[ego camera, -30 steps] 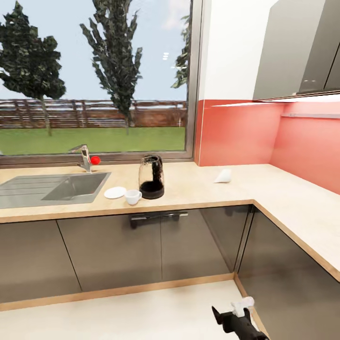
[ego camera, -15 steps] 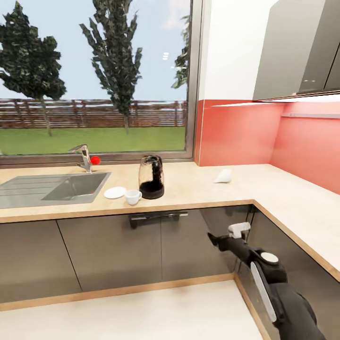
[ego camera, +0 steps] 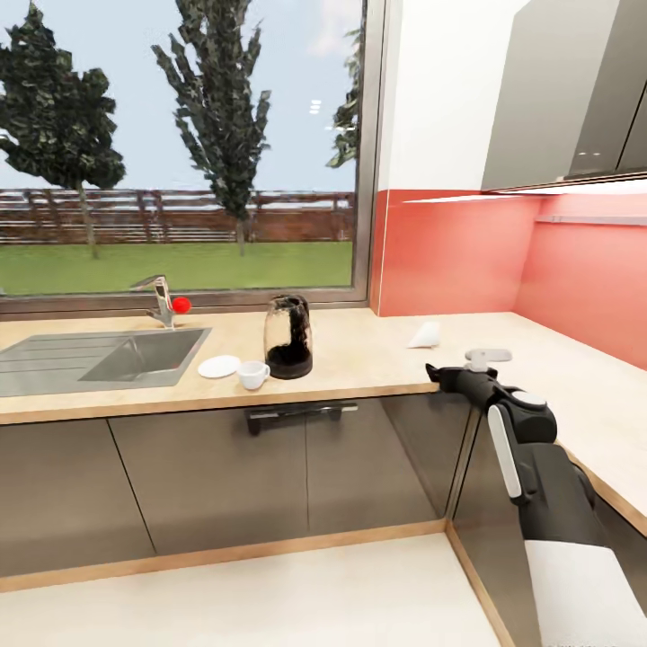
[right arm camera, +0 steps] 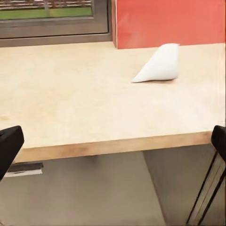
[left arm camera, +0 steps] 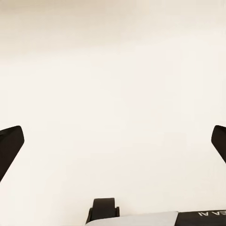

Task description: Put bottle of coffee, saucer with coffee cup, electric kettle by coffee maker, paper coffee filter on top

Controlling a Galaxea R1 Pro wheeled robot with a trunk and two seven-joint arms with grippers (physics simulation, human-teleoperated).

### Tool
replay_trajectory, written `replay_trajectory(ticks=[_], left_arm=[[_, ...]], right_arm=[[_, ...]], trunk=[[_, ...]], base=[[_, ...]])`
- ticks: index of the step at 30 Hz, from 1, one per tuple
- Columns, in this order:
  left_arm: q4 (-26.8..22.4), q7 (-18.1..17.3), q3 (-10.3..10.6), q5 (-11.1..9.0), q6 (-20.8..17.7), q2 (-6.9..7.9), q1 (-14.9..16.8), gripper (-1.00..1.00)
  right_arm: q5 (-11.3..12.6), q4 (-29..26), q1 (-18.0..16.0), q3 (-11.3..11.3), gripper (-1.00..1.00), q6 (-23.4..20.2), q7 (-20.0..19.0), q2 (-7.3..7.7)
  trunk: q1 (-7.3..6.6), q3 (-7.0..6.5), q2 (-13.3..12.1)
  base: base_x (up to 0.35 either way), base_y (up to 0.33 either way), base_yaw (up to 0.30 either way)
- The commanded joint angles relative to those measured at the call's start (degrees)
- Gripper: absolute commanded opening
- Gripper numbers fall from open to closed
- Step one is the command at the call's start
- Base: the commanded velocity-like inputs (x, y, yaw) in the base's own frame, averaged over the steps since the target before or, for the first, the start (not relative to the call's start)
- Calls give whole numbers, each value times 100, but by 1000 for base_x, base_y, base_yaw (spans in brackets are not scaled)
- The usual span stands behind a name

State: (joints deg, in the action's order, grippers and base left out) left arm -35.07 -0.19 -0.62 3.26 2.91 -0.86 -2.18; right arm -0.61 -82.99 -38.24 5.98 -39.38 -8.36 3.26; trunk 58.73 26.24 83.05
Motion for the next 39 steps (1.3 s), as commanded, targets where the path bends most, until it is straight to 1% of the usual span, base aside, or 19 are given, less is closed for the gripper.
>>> replay_trajectory(ticks=[1, 3, 7, 13, 25, 29, 39], left_arm=[[-5, -3, -5, 34, 11, -2, -1, 100], [-2, -6, 4, 36, 11, -6, -1, 100], [0, -7, 11, 42, 15, -10, -1, 100], [0, -8, 8, 43, 17, -10, -1, 100], [0, -8, 1, 43, 15, -11, -1, 100], [0, -8, -4, 43, 14, -9, -1, 100], [0, -8, -10, 43, 17, -2, -1, 100]], right_arm=[[-5, -4, -10, 7, 100, -36, 33, 0], [1, 0, -19, 13, 100, -51, 161, 0], [5, 5, -20, 10, 100, -55, 228, -1], [20, 3, -16, 2, 100, -46, 240, -4], [31, 2, -8, -4, 100, -51, 238, -9], [27, 8, -6, -14, 100, -50, 238, -40], [43, -2, 1, -26, 100, -62, 229, -82]], trunk=[[0, 5, 3], [0, 5, 3], [0, 5, 3], [0, 5, 3], [0, 5, 3], [0, 5, 3], [0, 5, 3]], base=[[36, 0, 0], [134, 0, 0], [169, 0, 0], [117, -49, 0], [237, -161, 0], [215, -78, 0], [30, -9, 0]])
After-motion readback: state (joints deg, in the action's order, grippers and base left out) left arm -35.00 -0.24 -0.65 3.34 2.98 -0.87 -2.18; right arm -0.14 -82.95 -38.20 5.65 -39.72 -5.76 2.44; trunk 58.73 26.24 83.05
